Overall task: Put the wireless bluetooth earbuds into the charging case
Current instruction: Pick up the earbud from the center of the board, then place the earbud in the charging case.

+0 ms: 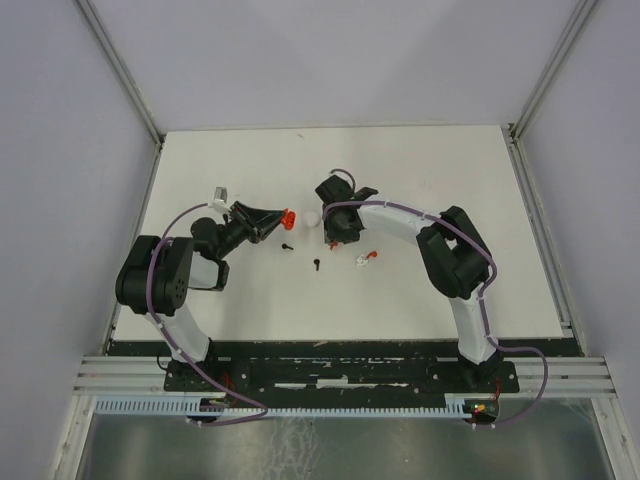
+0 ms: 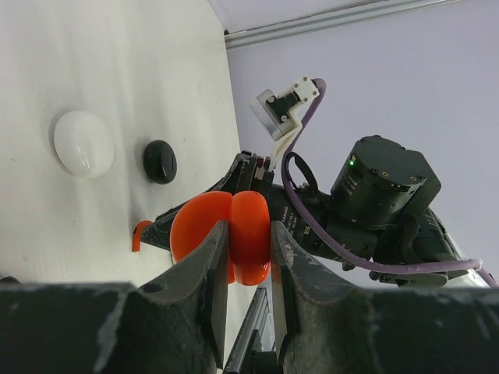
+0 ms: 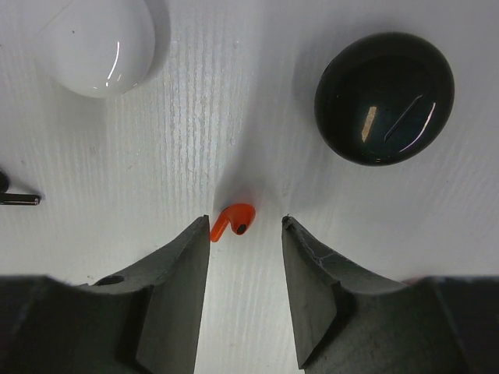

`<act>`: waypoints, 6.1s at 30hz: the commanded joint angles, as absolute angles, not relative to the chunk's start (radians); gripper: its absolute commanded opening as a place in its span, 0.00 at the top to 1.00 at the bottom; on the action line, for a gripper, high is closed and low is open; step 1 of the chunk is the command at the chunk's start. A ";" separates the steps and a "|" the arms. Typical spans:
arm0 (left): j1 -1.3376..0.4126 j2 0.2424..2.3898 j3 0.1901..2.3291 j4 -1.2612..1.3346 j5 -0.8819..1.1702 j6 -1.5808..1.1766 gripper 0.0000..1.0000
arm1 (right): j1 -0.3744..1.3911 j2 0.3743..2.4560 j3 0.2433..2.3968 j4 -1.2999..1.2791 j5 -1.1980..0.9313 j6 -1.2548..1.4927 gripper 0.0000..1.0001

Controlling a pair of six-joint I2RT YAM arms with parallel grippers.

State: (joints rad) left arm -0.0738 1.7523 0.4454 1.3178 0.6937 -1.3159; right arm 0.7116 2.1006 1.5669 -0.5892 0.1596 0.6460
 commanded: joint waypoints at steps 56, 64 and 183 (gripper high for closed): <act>-0.044 1.743 0.434 1.397 0.730 -1.356 0.97 | 0.720 2.195 1.675 -0.636 0.137 0.597 0.61; -0.044 1.747 0.435 1.396 0.730 -1.355 0.97 | 0.720 2.197 1.674 -0.638 0.131 0.591 0.65; -0.228 1.862 0.537 1.730 0.648 -1.799 0.97 | 0.653 1.846 0.743 1.302 -0.325 0.457 0.91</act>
State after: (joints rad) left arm -0.2249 1.9041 0.5098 1.5276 0.6483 -1.7424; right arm 0.6460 1.8507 0.7536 1.2636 -0.3058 0.4419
